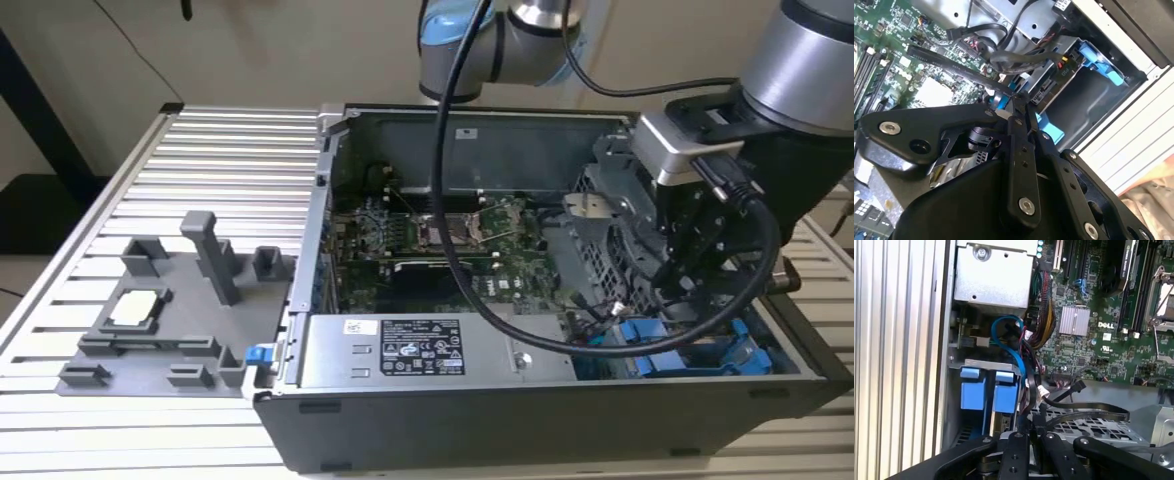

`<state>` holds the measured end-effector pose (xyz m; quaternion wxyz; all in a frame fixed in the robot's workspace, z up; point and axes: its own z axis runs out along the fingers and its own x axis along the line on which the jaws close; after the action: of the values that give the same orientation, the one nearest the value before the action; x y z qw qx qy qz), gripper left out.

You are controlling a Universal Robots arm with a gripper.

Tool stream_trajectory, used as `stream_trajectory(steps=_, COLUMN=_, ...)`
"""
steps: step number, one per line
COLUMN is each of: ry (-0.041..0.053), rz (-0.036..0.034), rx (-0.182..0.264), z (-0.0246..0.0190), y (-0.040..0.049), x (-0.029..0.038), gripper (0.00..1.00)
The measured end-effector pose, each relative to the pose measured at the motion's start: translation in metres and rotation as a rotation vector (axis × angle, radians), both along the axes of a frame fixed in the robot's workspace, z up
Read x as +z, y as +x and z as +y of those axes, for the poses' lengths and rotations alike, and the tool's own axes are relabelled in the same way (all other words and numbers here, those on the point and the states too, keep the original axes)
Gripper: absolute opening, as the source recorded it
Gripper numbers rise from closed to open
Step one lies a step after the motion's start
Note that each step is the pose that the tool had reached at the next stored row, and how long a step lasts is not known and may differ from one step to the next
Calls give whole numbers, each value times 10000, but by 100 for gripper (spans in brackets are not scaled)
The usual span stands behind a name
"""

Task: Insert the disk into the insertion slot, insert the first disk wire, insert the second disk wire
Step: 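Insert the first disk wire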

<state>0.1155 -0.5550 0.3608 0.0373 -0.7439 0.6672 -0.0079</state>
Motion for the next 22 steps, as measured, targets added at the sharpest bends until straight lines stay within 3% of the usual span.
stream_trajectory(steps=6, ry=8, rz=0, rx=-59, z=-66, y=47, x=-53, gripper=16)
stream_trajectory(steps=22, ry=96, rz=0, rx=-321, z=-158, y=154, x=-136, gripper=16)
